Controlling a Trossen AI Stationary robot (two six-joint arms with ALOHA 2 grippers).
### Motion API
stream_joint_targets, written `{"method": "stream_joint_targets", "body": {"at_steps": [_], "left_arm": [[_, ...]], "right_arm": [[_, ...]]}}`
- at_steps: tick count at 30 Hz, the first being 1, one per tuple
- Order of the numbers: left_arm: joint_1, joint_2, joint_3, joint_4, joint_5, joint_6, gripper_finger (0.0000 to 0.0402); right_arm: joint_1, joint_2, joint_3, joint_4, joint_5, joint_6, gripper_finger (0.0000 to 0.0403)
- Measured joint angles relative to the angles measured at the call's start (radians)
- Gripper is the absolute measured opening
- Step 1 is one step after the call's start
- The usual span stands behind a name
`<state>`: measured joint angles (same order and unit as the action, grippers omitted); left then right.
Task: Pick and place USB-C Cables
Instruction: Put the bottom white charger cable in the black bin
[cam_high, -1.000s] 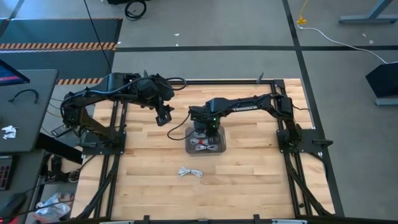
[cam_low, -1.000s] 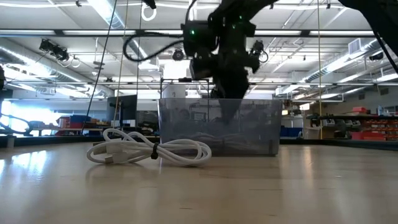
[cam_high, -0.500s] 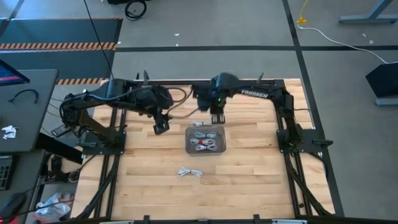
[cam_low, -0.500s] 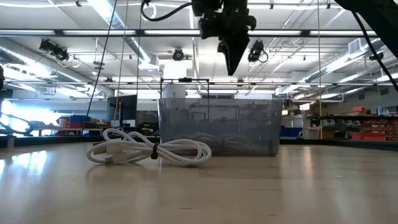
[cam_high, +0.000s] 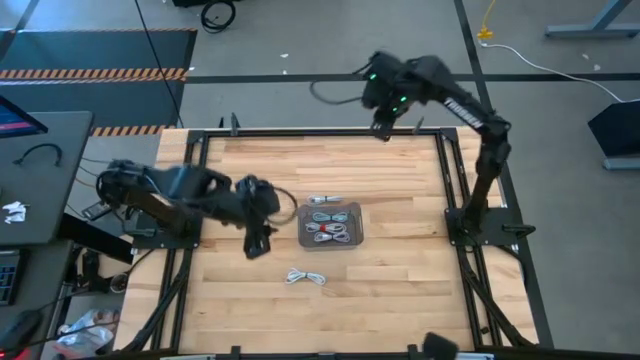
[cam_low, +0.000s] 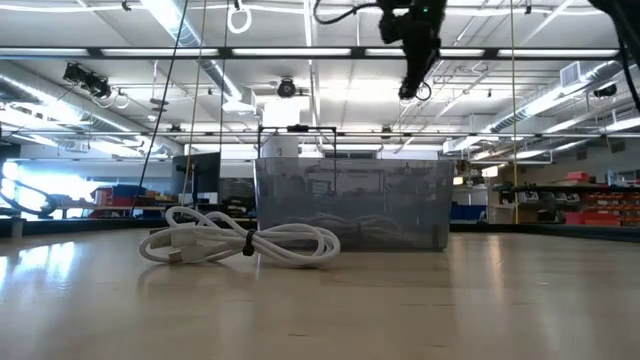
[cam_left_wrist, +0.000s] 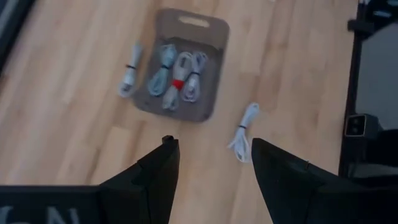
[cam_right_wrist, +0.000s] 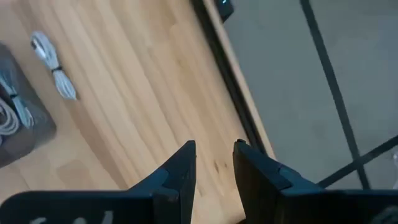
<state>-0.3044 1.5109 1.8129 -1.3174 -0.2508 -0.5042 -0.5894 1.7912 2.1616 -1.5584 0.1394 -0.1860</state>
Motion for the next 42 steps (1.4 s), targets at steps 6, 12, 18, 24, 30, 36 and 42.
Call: {"method": "stream_joint_targets", "body": {"at_steps": [6,12,18,24,30,36,42], "left_arm": [[-0.055,0.028,-0.213,0.261,0.002,-0.011,0.0200],[-0.049,0.036,-0.429,0.533,0.031,0.019,0.0181],[-0.051,0.053,-0.523,0.593,0.067,0.027,0.0166],[-0.072,0.143,-0.543,0.704,0.088,0.073,0.0157],[-0.081,0.262,-0.544,0.713,0.136,0.081,0.0155],[-0.082,0.345,-0.544,0.720,0.170,0.108,0.0155],[-0.079,0.393,-0.544,0.723,0.171,0.124,0.0155]], "right_arm": [[-0.058,-0.078,0.000,0.018,-0.059,0.000,0.0112],[-0.066,-0.132,0.000,0.044,-0.099,-0.016,0.0112],[-0.066,-0.159,0.000,0.061,-0.117,-0.026,0.0112],[-0.066,-0.158,0.000,0.064,-0.118,-0.049,0.0112],[-0.068,-0.157,0.000,0.077,-0.126,-0.053,0.0112],[-0.070,-0.157,0.000,0.077,-0.134,-0.060,0.0112],[-0.070,-0.157,0.000,0.077,-0.139,-0.060,0.0112]]}}
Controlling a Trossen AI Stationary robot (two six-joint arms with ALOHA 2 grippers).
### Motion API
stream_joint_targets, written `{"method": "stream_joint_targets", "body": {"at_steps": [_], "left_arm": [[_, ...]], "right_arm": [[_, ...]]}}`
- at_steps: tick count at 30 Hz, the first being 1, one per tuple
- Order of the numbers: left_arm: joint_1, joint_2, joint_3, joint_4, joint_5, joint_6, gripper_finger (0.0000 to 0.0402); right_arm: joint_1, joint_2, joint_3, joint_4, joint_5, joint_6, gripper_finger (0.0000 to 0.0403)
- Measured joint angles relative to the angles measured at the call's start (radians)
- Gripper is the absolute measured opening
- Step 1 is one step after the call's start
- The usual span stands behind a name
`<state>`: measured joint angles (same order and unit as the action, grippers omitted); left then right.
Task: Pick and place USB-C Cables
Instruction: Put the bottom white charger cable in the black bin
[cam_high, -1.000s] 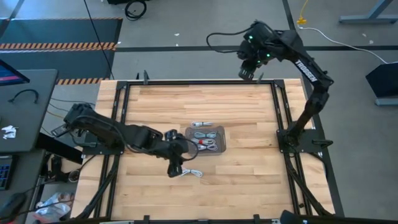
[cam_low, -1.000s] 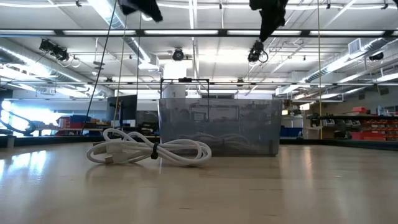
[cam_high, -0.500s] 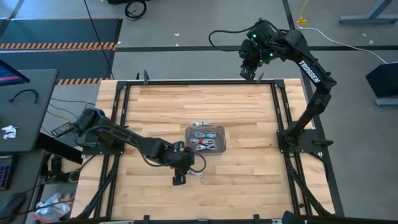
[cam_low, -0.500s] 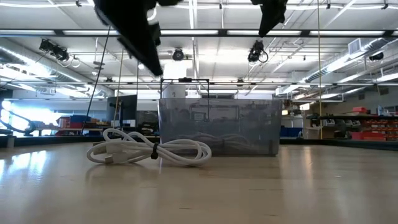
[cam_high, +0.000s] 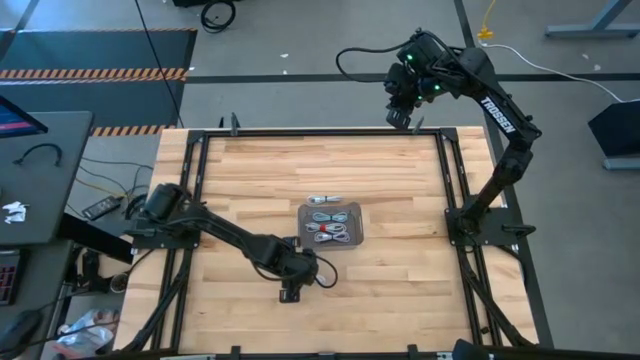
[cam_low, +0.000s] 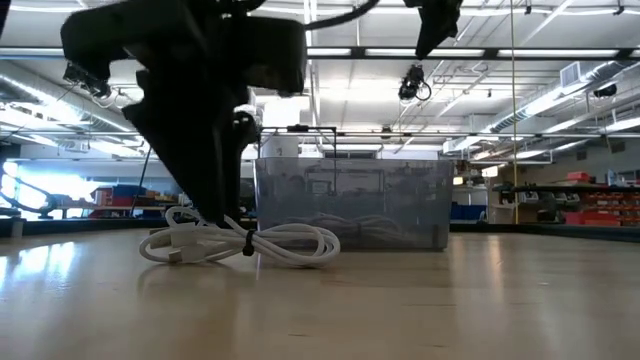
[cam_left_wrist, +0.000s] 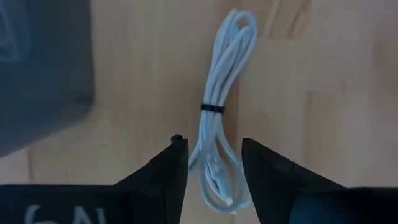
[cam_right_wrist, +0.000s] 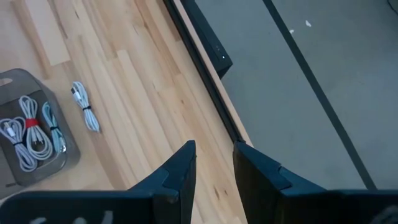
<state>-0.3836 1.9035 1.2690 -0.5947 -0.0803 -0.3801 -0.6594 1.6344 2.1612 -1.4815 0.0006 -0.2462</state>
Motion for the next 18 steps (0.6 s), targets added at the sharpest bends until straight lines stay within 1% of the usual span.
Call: {"method": "stream_joint_targets", "body": {"at_steps": [7,10,13,17,18], "left_arm": [[0.003,0.031,0.000,-0.004,-0.002,-0.005,0.0155],[0.014,0.034,0.000,-0.005,-0.013,-0.036,0.0144],[0.025,0.034,0.000,-0.007,-0.016,-0.053,0.0108],[0.030,0.031,0.016,-0.018,0.012,-0.053,0.0028],[0.029,0.025,0.024,-0.020,0.022,-0.053,0.0018]], "right_arm": [[0.000,0.000,0.000,0.000,-0.005,0.000,0.0112],[0.000,0.000,0.000,0.000,-0.005,0.000,0.0112],[0.000,0.000,0.000,0.000,-0.005,0.003,0.0112],[0.000,0.000,0.000,-0.001,-0.004,0.003,0.0112],[0.000,0.000,0.000,-0.001,-0.004,0.004,0.0112]]}}
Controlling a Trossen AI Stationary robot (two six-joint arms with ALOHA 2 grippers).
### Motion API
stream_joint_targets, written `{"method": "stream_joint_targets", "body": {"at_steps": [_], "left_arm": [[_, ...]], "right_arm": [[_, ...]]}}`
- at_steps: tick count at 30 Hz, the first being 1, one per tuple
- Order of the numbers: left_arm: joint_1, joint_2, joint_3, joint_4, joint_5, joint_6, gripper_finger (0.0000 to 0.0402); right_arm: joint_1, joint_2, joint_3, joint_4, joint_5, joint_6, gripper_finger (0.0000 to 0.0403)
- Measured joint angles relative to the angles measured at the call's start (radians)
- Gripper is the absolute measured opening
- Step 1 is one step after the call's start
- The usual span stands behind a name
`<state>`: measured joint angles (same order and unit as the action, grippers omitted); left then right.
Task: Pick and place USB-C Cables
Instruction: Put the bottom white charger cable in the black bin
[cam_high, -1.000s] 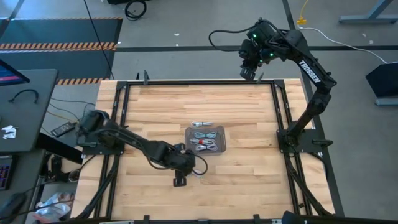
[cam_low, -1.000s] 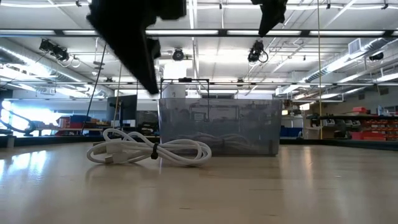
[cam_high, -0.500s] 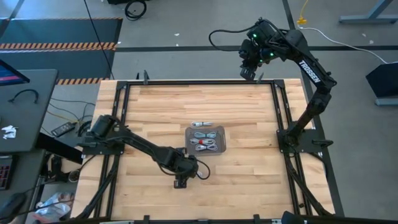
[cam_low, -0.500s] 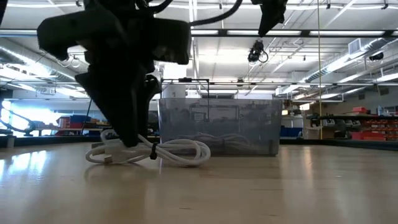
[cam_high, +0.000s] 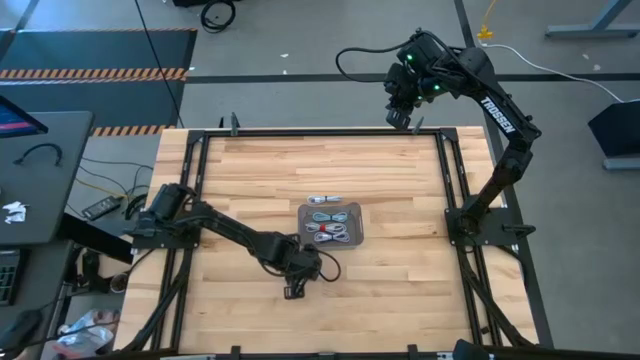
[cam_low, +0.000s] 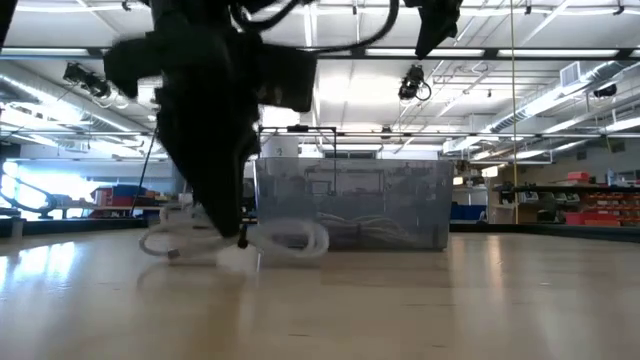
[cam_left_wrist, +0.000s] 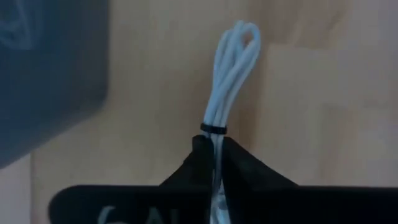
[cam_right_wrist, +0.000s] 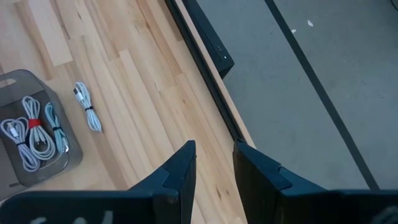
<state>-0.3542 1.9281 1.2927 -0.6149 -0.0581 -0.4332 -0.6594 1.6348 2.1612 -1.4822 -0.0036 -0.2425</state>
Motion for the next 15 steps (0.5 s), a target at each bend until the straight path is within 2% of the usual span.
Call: {"method": "stream_joint_targets", "body": {"at_steps": [6,9,11,15], "left_arm": [[-0.015,-0.040,0.077,-0.042,0.028,0.000,0.0009],[-0.010,-0.092,0.118,-0.129,0.019,-0.004,0.0008],[0.001,-0.133,0.142,-0.198,-0.032,-0.005,0.0008],[0.047,-0.227,0.211,-0.325,-0.201,-0.033,0.0008]], "right_arm": [[0.000,0.000,0.000,0.000,0.000,0.003,0.0112],[0.000,0.000,0.000,0.000,-0.015,0.004,0.0111],[0.000,0.000,0.000,0.004,-0.053,0.007,0.0108],[0.004,0.000,0.000,0.041,-0.179,0.035,0.0093]]}}
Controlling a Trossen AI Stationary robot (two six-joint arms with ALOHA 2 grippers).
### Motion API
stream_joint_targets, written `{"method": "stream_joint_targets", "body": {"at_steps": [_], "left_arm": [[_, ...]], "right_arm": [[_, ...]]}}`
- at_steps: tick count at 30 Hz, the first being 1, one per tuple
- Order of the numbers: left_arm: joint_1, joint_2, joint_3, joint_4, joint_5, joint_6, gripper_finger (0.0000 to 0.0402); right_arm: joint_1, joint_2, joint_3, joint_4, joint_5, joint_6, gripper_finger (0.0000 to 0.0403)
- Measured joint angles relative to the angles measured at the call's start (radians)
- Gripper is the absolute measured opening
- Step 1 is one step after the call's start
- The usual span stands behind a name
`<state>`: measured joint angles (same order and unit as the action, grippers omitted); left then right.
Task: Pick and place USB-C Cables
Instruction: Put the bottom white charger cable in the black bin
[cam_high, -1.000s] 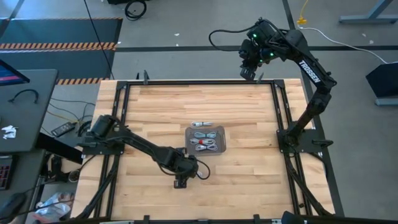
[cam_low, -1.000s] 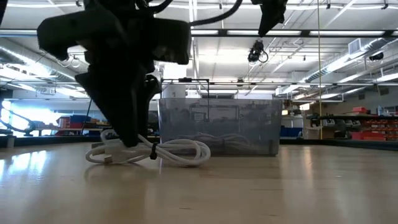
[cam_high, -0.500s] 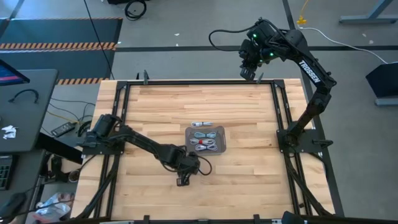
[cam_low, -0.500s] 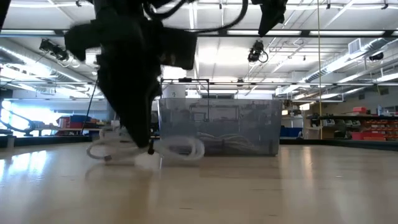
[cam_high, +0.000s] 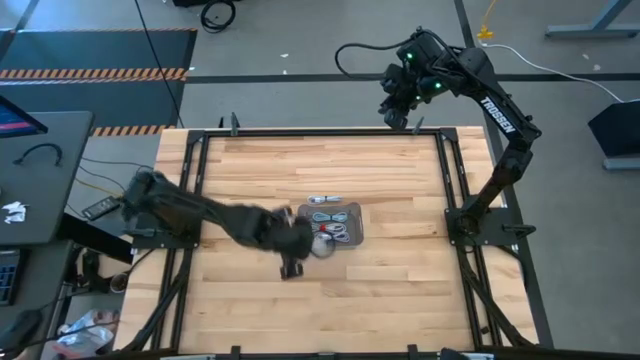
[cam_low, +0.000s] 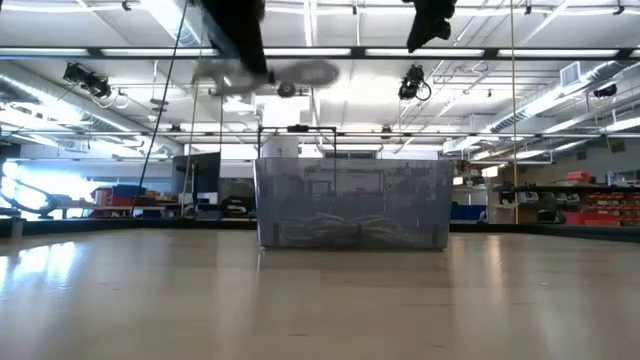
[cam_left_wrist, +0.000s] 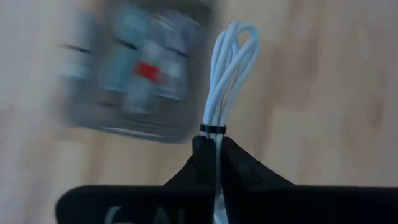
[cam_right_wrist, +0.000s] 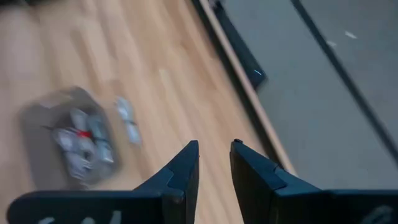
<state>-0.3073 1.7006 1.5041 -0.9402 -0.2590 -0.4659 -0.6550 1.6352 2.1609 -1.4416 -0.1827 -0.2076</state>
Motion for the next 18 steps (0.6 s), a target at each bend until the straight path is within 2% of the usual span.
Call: {"method": "stream_joint_targets", "body": {"at_steps": [3,7,14,18], "left_arm": [[0.035,-0.078,0.053,-0.023,-0.126,-0.021,0.0008],[0.070,-0.176,0.124,-0.014,-0.254,0.007,0.0008],[0.081,-0.271,0.221,0.016,-0.356,0.137,0.0008],[0.087,-0.293,0.240,0.030,-0.399,0.193,0.0008]], "right_arm": [[0.016,0.000,0.000,0.047,-0.093,0.007,0.0085],[0.054,0.000,0.000,0.117,-0.102,0.007,0.0085],[0.120,0.000,-0.006,0.309,-0.136,0.030,0.0088],[0.184,0.000,-0.056,0.447,-0.152,0.033,0.0088]]}}
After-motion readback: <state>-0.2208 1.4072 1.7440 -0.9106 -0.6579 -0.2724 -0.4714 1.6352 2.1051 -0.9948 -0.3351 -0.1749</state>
